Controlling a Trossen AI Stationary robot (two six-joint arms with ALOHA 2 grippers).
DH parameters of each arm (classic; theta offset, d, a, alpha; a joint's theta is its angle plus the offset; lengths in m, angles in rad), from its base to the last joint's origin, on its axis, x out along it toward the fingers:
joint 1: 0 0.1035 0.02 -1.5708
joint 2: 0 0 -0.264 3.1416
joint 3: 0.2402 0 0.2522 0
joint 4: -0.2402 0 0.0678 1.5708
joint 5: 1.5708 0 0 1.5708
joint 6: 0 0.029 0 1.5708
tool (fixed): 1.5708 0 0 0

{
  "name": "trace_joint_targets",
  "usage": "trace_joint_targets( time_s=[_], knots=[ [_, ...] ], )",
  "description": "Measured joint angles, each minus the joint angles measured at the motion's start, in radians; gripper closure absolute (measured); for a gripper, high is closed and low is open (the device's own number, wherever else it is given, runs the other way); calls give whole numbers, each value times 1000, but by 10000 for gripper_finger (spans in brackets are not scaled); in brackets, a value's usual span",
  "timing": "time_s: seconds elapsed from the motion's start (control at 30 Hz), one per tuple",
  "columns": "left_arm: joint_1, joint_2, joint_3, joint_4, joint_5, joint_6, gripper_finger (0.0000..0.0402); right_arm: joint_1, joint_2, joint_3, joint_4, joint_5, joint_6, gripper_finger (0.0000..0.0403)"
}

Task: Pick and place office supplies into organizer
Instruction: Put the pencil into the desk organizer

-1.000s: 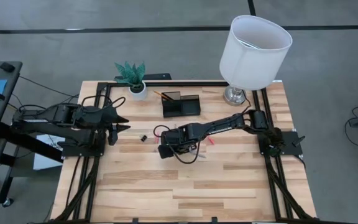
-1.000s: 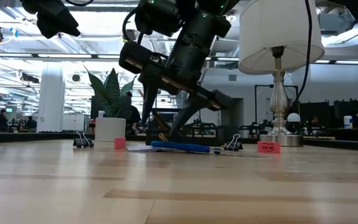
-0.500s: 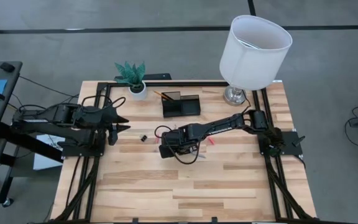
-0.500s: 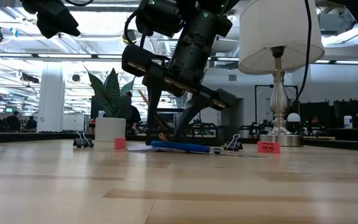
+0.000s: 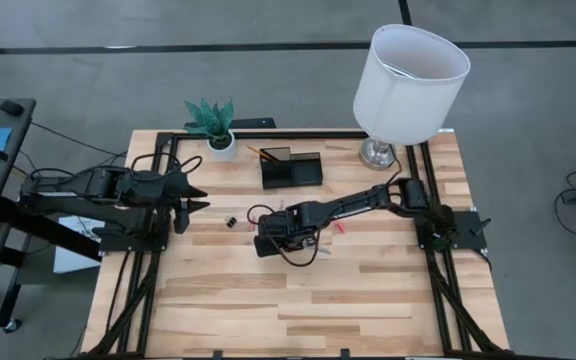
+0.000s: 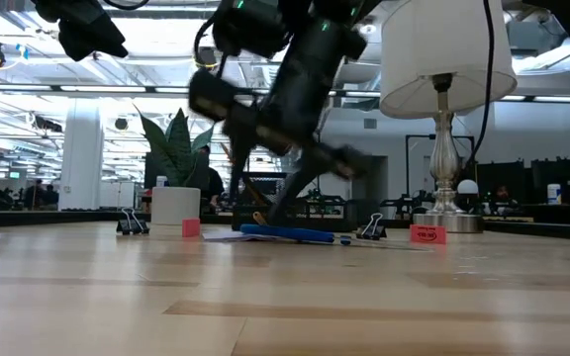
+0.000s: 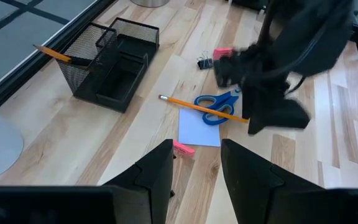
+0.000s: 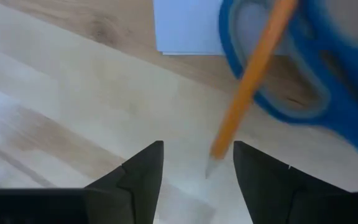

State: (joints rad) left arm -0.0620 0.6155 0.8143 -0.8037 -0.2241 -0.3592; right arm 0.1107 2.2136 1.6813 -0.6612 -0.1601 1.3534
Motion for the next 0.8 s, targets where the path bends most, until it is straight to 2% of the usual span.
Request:
trace_joint_targets(
  time_s=[0.07,0.13,0.2,0.8],
  knots=[
    [0,0,0,0,0,0,276,0,18,-7,-6,-24,1,213],
    [0,0,0,0,0,0,276,0,51,9,73,-49,4,213],
    [0,0,0,-1,0,0,276,-1,48,4,55,-70,-2,214],
    [0,0,0,-13,0,0,276,-37,67,27,45,-85,-33,230]
  ],
)
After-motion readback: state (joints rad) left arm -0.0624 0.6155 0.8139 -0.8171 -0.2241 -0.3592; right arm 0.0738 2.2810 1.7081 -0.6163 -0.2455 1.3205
